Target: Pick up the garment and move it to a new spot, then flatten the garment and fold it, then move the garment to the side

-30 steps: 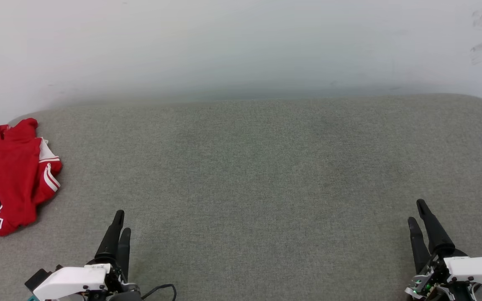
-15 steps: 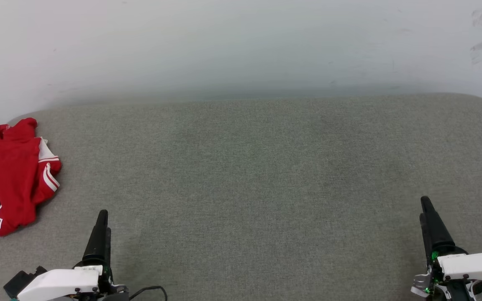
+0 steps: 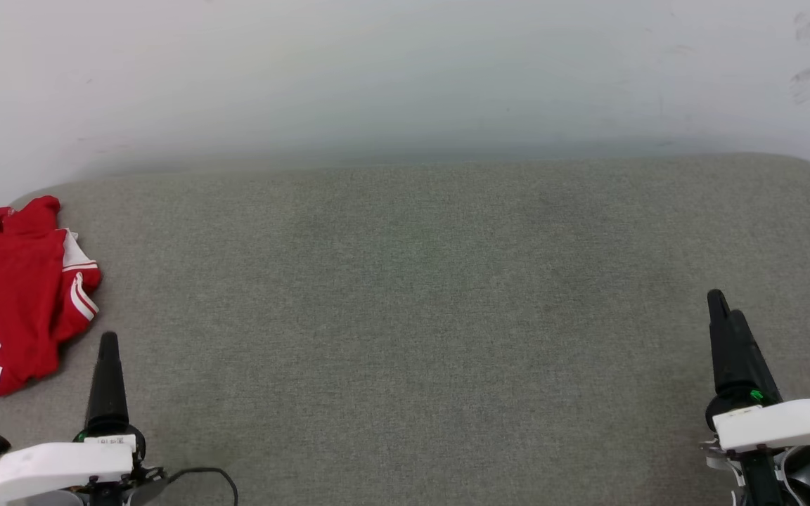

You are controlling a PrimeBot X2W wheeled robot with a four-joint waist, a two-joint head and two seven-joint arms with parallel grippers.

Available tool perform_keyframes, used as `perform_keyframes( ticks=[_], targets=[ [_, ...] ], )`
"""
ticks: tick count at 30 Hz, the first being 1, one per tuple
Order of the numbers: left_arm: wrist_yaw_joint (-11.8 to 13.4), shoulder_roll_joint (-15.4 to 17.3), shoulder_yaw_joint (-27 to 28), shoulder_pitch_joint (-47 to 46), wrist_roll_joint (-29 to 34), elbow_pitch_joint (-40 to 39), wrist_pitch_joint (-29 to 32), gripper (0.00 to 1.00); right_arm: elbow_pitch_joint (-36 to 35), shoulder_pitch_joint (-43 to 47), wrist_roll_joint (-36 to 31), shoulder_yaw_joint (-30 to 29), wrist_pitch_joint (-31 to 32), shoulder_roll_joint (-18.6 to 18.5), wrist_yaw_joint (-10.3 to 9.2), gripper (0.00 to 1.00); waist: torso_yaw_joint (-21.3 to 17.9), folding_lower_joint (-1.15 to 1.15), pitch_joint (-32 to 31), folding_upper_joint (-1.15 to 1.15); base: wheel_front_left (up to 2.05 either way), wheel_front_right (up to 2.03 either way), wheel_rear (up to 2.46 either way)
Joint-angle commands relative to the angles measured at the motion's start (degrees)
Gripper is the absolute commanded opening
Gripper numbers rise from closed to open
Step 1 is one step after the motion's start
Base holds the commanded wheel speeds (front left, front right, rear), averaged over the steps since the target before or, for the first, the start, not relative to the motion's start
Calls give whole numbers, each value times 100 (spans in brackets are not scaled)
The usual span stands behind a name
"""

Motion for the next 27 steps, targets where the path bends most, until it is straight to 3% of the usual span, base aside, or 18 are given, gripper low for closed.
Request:
perform_keyframes(
  ticks=[1, 14, 18, 21, 22, 27],
  targets=[
    [8, 26, 32, -134, 404, -334, -72, 100, -248, -134, -471, 50, -75, -10, 6, 100, 2, 0, 10, 0, 0, 0, 0],
    [614, 30, -961, 104, 2601, -1297, -307, 100, -735, -120, -2359, 298, -309, -10, 8, 100, 11, 0, 52, 0, 0, 0, 0],
    [1079, 214, -1488, 171, 3273, -1333, -392, 100, -767, -81, -2939, 332, -400, -9, 9, 100, 8, 0, 58, 0, 0, 0, 0],
    [1384, 432, -1880, 177, 3560, -1300, -443, 100, -792, -67, -3285, 394, -452, -9, 9, 100, -1, 0, 65, 0, 0, 0, 0],
    [1384, 432, -1880, 177, 3560, -1300, -443, 100, -792, -67, -3285, 394, -452, -9, 9, 100, -1, 0, 65, 0, 0, 0, 0],
    [2013, 741, -2448, 151, 3883, -1192, -526, 100, -786, -36, -3743, 389, -530, -9, 9, 100, -15, 0, 73, 0, 0, 0, 0]
  ],
)
